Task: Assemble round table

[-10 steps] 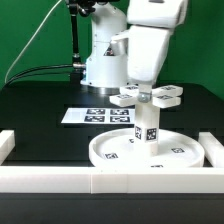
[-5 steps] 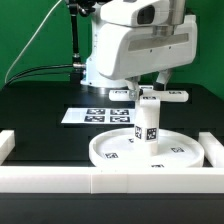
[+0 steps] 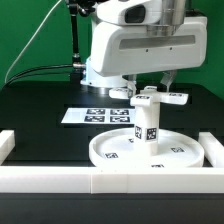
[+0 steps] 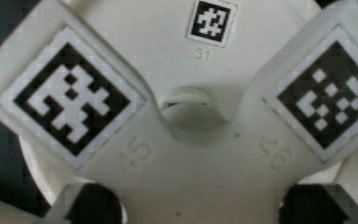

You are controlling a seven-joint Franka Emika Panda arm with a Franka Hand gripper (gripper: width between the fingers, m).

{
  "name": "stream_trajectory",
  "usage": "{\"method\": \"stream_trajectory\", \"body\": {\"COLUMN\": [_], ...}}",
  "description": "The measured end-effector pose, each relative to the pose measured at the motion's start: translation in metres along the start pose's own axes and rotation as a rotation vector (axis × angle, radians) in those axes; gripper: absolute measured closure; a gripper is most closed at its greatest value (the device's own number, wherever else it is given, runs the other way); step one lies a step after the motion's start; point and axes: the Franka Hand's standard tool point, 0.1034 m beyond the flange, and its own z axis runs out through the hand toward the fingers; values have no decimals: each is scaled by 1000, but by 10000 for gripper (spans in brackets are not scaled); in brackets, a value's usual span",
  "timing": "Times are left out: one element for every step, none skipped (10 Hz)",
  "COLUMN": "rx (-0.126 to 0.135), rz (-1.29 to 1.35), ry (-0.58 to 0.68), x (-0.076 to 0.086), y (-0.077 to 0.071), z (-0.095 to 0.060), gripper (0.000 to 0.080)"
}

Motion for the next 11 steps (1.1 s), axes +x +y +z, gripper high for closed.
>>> {"method": "stream_trajectory", "body": {"rx": [20, 35, 53, 70, 79, 98, 110, 109, 113, 115, 116], "rz": [155, 280, 414, 528, 632, 773, 857, 871, 936, 1004, 1051], "ry": [3, 6, 5, 3, 4, 5, 9, 9, 6, 3, 2], "x": [0, 0, 0, 0, 0, 1, 2, 3, 4, 4, 4], "y": [0, 0, -1, -1, -1, -3, -4, -7, -7, -7, -7], "z": [0, 0, 1, 1, 1, 1, 1, 1, 1, 1, 1], "gripper": [361, 361, 361, 361, 361, 361, 361, 361, 361, 361, 361]}}
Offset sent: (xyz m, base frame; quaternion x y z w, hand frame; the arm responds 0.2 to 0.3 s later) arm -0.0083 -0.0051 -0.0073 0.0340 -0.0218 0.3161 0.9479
